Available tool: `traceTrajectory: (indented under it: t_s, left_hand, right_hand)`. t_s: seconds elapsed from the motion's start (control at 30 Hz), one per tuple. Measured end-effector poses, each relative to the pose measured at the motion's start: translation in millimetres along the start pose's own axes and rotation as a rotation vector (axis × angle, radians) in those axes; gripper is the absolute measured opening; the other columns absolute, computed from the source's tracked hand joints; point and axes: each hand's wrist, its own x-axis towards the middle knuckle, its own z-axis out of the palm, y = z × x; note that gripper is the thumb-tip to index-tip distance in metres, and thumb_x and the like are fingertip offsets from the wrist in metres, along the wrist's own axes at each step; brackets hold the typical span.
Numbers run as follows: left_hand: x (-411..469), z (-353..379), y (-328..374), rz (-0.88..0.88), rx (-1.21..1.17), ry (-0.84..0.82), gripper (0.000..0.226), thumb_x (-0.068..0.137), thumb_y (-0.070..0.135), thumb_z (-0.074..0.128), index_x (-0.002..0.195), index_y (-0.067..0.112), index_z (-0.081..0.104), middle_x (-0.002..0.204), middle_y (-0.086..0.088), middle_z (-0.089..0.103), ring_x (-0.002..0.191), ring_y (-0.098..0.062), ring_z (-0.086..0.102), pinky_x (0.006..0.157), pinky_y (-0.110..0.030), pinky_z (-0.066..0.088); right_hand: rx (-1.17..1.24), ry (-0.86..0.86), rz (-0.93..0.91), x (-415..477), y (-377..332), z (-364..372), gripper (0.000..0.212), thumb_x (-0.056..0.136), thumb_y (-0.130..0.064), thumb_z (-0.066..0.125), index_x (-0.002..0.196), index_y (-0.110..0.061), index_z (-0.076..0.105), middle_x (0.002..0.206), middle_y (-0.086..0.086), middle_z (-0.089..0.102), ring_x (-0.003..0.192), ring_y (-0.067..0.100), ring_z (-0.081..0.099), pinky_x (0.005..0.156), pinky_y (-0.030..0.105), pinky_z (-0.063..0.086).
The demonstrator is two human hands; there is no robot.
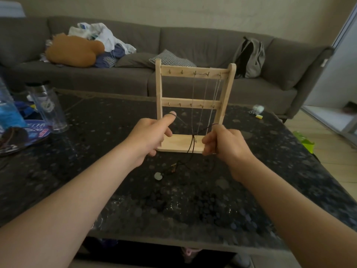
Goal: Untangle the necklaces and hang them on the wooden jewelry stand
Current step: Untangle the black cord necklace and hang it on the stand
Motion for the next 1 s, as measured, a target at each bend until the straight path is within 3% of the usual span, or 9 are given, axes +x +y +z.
traceTrajectory:
  t_s: [0.13, 0.3, 0.37, 0.43, 0.57, 0.63, 0.7, 0.8, 1.0]
  left_hand:
    - [-7, -4, 4, -0.020, -0.164, -0.188, 0.056, 0.110, 0.054, 0.044, 0.110, 0.011, 0.080, 0.070, 0.000, 0.058, 0.055, -0.011, 0.048, 0.059, -0.032, 0.045]
    - [-12, -2, 12, 0.247, -0.313, -0.153, 0.029, 0.112, 0.025, 0.050, 0.118, 0.013, 0.075, 0.104, -0.004, 0.082, 0.061, -0.014, 0.058, 0.057, -0.029, 0.043]
    - [-11, -2, 11, 0.353, -0.271, -0.089, 0.025, 0.108, 0.013, 0.058, 0.125, 0.020, 0.075, 0.116, 0.003, 0.082, 0.072, -0.009, 0.066, 0.066, -0.026, 0.047]
    - [-10, -3, 8, 0.475, -0.143, -0.014, 0.051, 0.101, -0.003, 0.065, 0.139, 0.030, 0.069, 0.129, 0.016, 0.077, 0.098, 0.003, 0.070, 0.088, -0.024, 0.053]
    - [-5, -4, 3, 0.601, 0.117, 0.134, 0.096, 0.091, -0.016, 0.070, 0.165, 0.037, 0.038, 0.143, 0.020, 0.065, 0.074, -0.003, 0.052, 0.077, -0.014, 0.052]
    - [-4, -3, 2, 0.608, 0.279, 0.185, 0.110, 0.089, -0.016, 0.070, 0.168, 0.045, 0.023, 0.149, 0.022, 0.058, 0.081, 0.001, 0.052, 0.092, -0.021, 0.052]
    - [-3, 0, 0, 0.585, 0.445, 0.224, 0.120, 0.088, -0.015, 0.071, 0.168, 0.051, 0.011, 0.158, 0.019, 0.050, 0.107, -0.004, 0.052, 0.111, -0.040, 0.041]
    - [-1, 4, -6, 0.577, 0.668, 0.289, 0.130, 0.087, -0.008, 0.077, 0.169, 0.050, -0.004, 0.166, 0.009, 0.040, 0.134, -0.023, 0.047, 0.102, -0.039, 0.028]
    - [9, 5, -16, 0.527, 0.850, 0.358, 0.141, 0.082, 0.019, 0.093, 0.167, 0.041, -0.018, 0.167, -0.001, 0.033, 0.135, -0.031, 0.043, 0.096, -0.042, 0.032]
  right_hand:
    - [0.225, -0.095, 0.098, -2, -1, -1, 0.030, 0.107, -0.025, 0.046, 0.110, -0.009, 0.072, 0.073, 0.007, 0.074, 0.086, 0.029, 0.081, 0.085, 0.041, 0.055]
    - [0.386, -0.177, 0.120, 0, 0, -2, 0.025, 0.103, -0.021, 0.051, 0.109, -0.009, 0.071, 0.072, 0.005, 0.068, 0.065, 0.021, 0.069, 0.062, 0.032, 0.051]
    - [0.272, -0.168, 0.066, -1, 1, -2, 0.020, 0.101, -0.023, 0.060, 0.109, -0.012, 0.074, 0.078, 0.003, 0.068, 0.062, 0.015, 0.058, 0.056, 0.028, 0.043]
    - [0.025, -0.124, -0.036, -3, 1, -1, 0.011, 0.098, -0.025, 0.071, 0.106, -0.019, 0.076, 0.089, 0.000, 0.072, 0.073, 0.014, 0.061, 0.061, 0.026, 0.044]
    - [-0.540, -0.065, -0.171, -2, 8, 2, 0.035, 0.088, -0.043, 0.084, 0.118, -0.028, 0.072, 0.107, -0.009, 0.065, 0.088, 0.010, 0.065, 0.070, 0.024, 0.051]
    - [-0.768, -0.105, -0.195, -2, 10, 2, 0.043, 0.088, -0.055, 0.081, 0.122, -0.030, 0.071, 0.108, -0.012, 0.059, 0.090, 0.009, 0.060, 0.076, 0.026, 0.051]
    - [-0.913, -0.166, -0.191, 1, 13, 2, 0.039, 0.090, -0.057, 0.079, 0.116, -0.029, 0.072, 0.101, -0.014, 0.066, 0.085, 0.009, 0.066, 0.075, 0.029, 0.057]
    - [-1.119, -0.140, -0.194, 7, 19, 2, 0.028, 0.096, -0.051, 0.074, 0.112, -0.027, 0.074, 0.089, -0.007, 0.069, 0.082, 0.014, 0.068, 0.067, 0.032, 0.055]
    - [-1.092, -0.053, -0.123, 15, 25, -1, 0.036, 0.096, -0.050, 0.063, 0.095, -0.015, 0.071, 0.081, 0.001, 0.072, 0.073, 0.019, 0.071, 0.062, 0.031, 0.057]
